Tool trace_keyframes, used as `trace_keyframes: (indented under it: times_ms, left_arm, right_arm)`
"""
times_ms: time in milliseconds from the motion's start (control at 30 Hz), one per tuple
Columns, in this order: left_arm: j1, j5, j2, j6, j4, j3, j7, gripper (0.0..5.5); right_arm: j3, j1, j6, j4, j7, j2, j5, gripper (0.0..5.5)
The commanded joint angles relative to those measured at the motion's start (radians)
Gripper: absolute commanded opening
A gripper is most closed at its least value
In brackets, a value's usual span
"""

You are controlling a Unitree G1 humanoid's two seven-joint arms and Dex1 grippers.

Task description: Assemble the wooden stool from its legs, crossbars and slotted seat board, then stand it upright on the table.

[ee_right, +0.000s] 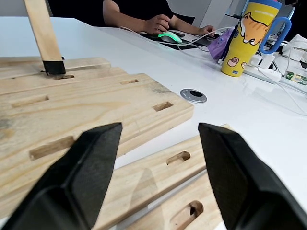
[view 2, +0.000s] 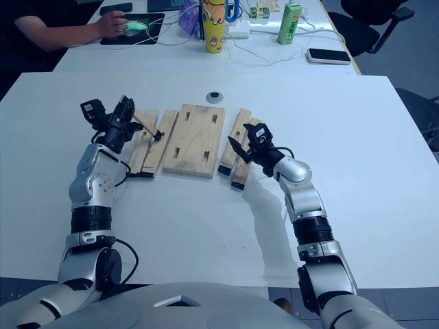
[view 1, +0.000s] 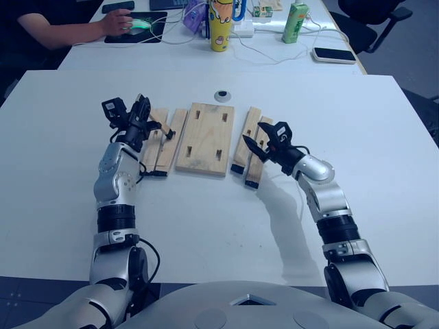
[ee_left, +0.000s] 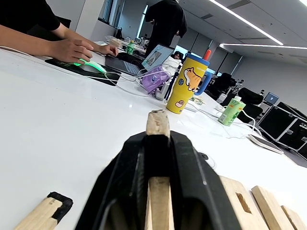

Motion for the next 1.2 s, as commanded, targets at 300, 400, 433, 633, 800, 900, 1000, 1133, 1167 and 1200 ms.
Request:
trace_keyframes:
  times_ms: [300,400,433,633,800,900,1000,1133,1167,1200]
  left_arm:
    - [-0.041,0.001,0.001,-0.011,0.029,0.001,-0.012,0.44]
    - [-0.05,0.008,0.004,-0.018,0.059,0.0,-0.017,0.44]
    - [-0.05,0.009,0.005,-0.02,0.063,-0.001,-0.018,0.44]
    - [-0.037,0.015,0.009,-0.028,0.085,0.001,-0.022,0.44]
    - [-0.043,0.043,0.014,-0.054,0.099,-0.007,-0.01,0.44]
    - [-0.047,0.057,0.016,-0.061,0.091,-0.013,-0.006,0.44]
    - [-0.039,0.093,0.013,-0.058,0.07,-0.043,0.006,0.44]
    - [0.011,0.19,-0.01,-0.062,0.045,-0.112,0.065,0.44]
    - [0.033,0.206,-0.022,-0.058,0.036,-0.122,0.089,0.44]
    - [0.057,0.218,-0.037,-0.053,0.026,-0.129,0.112,0.44]
  right_arm:
    - [0.008,-0.018,0.001,0.006,0.01,0.006,-0.005,2.96]
    - [0.009,-0.019,0.001,0.008,0.009,0.008,-0.006,2.96]
    - [0.009,-0.019,0.002,0.008,0.01,0.009,-0.006,2.96]
    - [0.013,-0.018,0.002,0.005,0.012,0.009,-0.007,2.96]
    - [0.015,-0.023,0.006,0.002,0.014,0.008,-0.008,2.96]
    - [0.015,-0.024,0.006,0.004,0.014,0.007,-0.009,2.96]
    - [0.016,-0.02,0.007,0.001,0.013,0.007,-0.012,2.96]
    - [0.02,-0.015,0.013,-0.006,0.009,0.008,-0.017,2.96]
    - [0.023,-0.012,0.013,-0.013,0.009,0.007,-0.021,2.96]
    - [0.026,-0.009,0.015,-0.019,0.008,0.007,-0.023,2.96]
